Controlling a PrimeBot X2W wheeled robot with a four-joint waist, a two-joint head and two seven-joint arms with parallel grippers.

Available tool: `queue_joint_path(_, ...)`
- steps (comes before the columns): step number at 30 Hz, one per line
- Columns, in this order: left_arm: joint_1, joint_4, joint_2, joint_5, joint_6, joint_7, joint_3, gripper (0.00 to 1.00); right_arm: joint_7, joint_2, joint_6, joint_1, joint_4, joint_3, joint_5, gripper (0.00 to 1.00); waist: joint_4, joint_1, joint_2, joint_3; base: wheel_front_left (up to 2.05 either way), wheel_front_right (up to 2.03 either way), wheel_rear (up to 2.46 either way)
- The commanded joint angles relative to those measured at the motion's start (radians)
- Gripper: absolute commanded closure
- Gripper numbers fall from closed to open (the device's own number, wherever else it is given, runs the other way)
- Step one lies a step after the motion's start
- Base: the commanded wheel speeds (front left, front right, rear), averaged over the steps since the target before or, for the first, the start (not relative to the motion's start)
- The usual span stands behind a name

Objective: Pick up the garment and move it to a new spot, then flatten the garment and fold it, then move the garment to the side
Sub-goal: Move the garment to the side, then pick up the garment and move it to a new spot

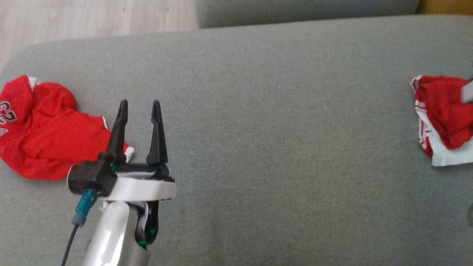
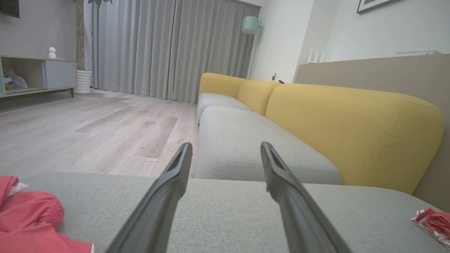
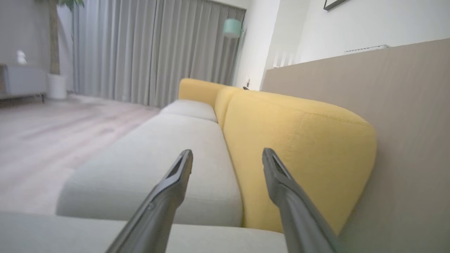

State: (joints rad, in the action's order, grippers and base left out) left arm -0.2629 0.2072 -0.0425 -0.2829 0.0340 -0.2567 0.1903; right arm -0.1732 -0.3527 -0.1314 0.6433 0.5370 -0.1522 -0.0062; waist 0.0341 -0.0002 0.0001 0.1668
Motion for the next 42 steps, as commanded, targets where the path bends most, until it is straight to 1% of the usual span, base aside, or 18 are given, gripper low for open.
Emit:
queue_joint_path(1,-0.006,-0.03,-0.008,-0.005,-0.006,-0.005,-0.038,0.0,-0.007,0.027,0.001,-0.038,-0.074,0.018,0.047,0.0,0.001,0.0002,-0.0001,-0.041,0.0,0.0,0.0)
queue_joint_path(5,0.037,-0.023,-0.008,-0.017,-0.011,-0.005,-0.036,0.0,-0.018,0.111,0.001,-0.16,-0.2,0.04,0.146,0.0,0.003,0.0002,-0.0001,-0.072,0.0,0.0,0.0)
queue_joint_path(8,0.065,-0.021,-0.008,-0.02,-0.015,-0.005,-0.029,0.0,-0.031,0.168,0.001,-0.247,-0.269,0.061,0.189,0.0,0.005,0.0002,-0.0001,-0.085,0.0,0.0,0.0)
queue_joint_path(11,0.091,-0.014,-0.008,-0.024,-0.02,-0.005,-0.03,0.0,-0.039,0.219,0.001,-0.326,-0.306,0.088,0.196,0.0,0.003,0.0002,-0.0001,-0.093,0.0,0.0,0.0)
queue_joint_path(14,0.111,0.0,-0.008,-0.021,-0.017,-0.005,-0.028,0.0,-0.055,0.251,0.001,-0.402,-0.321,0.125,0.181,0.0,0.004,0.0002,-0.0001,-0.1,0.0,0.0,0.0)
queue_joint_path(15,0.111,0.0,-0.008,-0.021,-0.017,-0.005,-0.028,0.0,-0.055,0.251,0.001,-0.402,-0.321,0.125,0.181,0.0,0.004,0.0002,-0.0001,-0.1,0.0,0.0,0.0)
queue_joint_path(18,0.128,0.009,-0.008,-0.02,-0.016,-0.005,-0.028,0.0,-0.069,0.271,0.001,-0.468,-0.314,0.145,0.16,0.0,0.005,0.0002,-0.0001,-0.104,0.0,0.0,0.0)
queue_joint_path(21,0.14,0.016,-0.008,-0.021,-0.015,-0.005,-0.032,0.0,-0.081,0.291,0.001,-0.522,-0.306,0.137,0.148,0.0,0.006,0.0002,-0.0001,-0.109,0.0,0.0,0.0)
queue_joint_path(25,0.141,0.018,-0.008,-0.021,-0.015,-0.005,-0.037,0.0,-0.086,0.299,0.001,-0.541,-0.311,0.133,0.132,0.0,0.007,0.0002,-0.0001,-0.109,0.0,0.0,0.0)
queue_joint_path(31,0.13,0.017,-0.008,-0.022,-0.015,-0.005,-0.039,0.0,-0.088,0.302,0.001,-0.54,-0.314,0.154,0.119,0.0,0.019,0.0002,-0.0001,-0.109,0.0,0.0,0.0)
queue_joint_path(35,0.122,0.013,-0.008,-0.022,-0.019,-0.005,-0.039,0.0,-0.088,0.302,0.001,-0.549,-0.331,0.188,0.133,0.0,0.055,0.0002,-0.0001,-0.112,0.0,0.0,0.0)
queue_joint_path(42,0.131,0.025,-0.008,-0.009,-0.018,-0.005,-0.049,0.0,-0.088,0.302,0.001,-0.582,-0.338,0.255,0.171,0.0,0.158,0.0002,-0.0001,-0.138,0.0,0.0,0.0)
